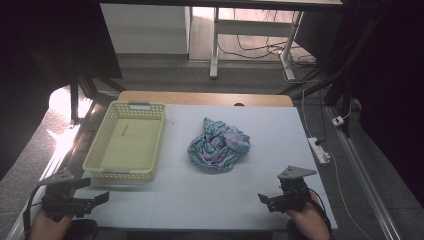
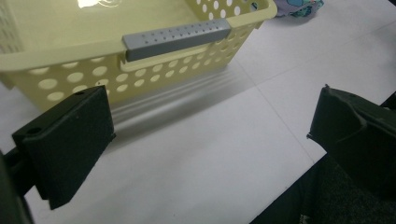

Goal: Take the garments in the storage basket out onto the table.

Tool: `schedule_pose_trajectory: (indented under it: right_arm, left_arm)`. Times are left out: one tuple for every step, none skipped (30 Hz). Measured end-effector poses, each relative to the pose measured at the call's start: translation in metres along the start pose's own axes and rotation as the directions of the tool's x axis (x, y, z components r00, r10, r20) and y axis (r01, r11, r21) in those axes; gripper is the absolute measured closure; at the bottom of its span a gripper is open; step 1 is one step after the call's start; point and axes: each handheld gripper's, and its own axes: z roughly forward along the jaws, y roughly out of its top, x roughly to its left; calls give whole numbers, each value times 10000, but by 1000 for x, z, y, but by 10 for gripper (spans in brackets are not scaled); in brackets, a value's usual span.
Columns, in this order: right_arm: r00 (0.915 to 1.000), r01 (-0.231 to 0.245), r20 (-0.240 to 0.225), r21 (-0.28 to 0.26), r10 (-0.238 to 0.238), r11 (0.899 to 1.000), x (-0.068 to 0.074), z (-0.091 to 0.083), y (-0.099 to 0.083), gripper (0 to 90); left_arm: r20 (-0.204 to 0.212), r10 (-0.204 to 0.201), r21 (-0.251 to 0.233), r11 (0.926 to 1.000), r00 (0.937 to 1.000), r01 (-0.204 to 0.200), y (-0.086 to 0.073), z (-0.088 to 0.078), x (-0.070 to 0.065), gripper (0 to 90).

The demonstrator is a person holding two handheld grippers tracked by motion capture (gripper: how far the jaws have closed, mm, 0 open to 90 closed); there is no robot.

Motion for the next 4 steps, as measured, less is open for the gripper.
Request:
schedule_pose_trajectory:
  right_arm:
    - [10000, 6, 2, 9, -6, 10000, 0, 0, 0, 15]
    - [10000, 5, 1, 26, -5, 10000, 0, 0, 0, 15]
    - [10000, 18, 6, 30, -18, 10000, 0, 0, 0, 15]
    - [10000, 38, 14, 40, -38, 10000, 0, 1, 0, 15]
  left_arm:
    - [13, -34, 34, 10000, 10000, 34, -1, 0, 0, 0]
    - [51, -107, 38, 9999, 9999, 107, -1, -1, 1, 0]
    - [79, -135, 9, 9999, 9999, 135, -1, -1, 1, 0]
    - [109, -148, 13, 9999, 9998, 147, -1, -1, 2, 0]
